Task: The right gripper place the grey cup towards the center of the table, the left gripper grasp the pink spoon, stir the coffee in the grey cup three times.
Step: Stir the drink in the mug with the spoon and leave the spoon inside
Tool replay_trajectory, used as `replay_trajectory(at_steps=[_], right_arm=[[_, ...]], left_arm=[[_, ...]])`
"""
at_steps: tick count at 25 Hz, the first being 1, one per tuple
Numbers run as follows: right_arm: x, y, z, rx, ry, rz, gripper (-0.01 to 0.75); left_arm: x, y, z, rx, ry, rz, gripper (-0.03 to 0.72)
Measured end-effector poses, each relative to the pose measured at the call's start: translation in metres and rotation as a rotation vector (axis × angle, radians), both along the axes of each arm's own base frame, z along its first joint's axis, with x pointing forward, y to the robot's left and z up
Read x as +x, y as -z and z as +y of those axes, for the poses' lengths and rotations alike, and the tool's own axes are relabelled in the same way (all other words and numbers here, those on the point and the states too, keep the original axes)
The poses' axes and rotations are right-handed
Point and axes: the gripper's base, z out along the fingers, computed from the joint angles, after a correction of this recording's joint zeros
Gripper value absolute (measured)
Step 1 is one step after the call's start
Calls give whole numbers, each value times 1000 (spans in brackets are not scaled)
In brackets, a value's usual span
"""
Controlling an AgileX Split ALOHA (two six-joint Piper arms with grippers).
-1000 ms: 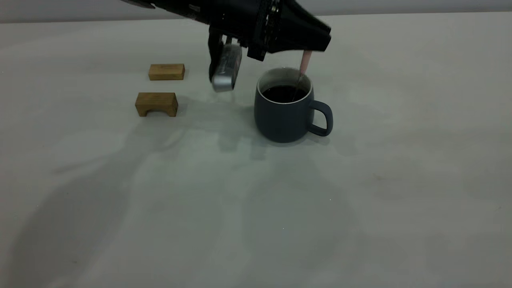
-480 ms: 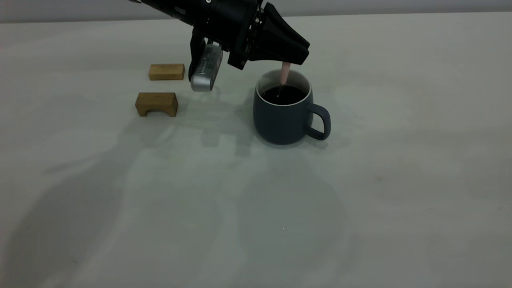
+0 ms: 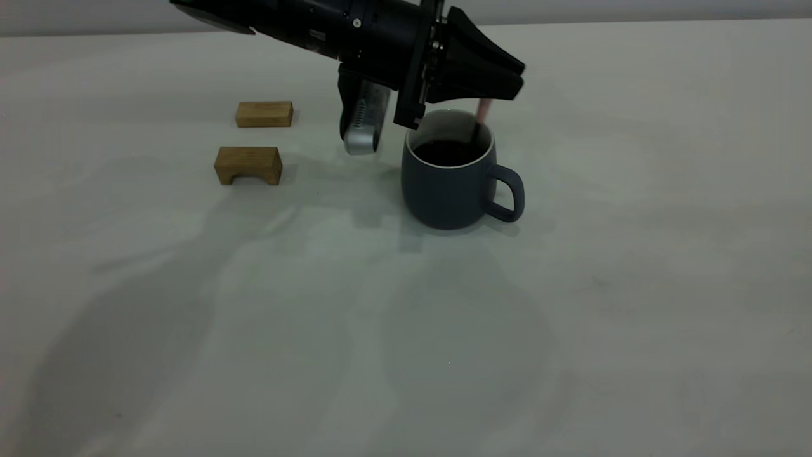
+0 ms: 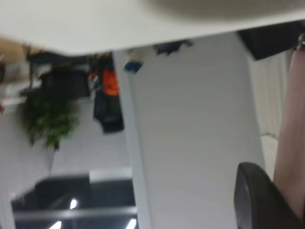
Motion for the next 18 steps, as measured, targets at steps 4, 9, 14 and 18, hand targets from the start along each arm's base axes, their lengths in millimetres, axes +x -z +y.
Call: replay_trajectory(at_steps=[4,9,14,18], right_arm=[[0,0,0,0,0,0,237],[0,0,0,0,0,0,237],[0,0,0,0,0,0,238],[0,0,0,0,0,0,238]], left_arm=[[-6,-2,0,0,32,131,123],[-6,3,10,85,26,221,122],[5,0,22,101,7,188,121],[15,-6,25,126,9,104,120]])
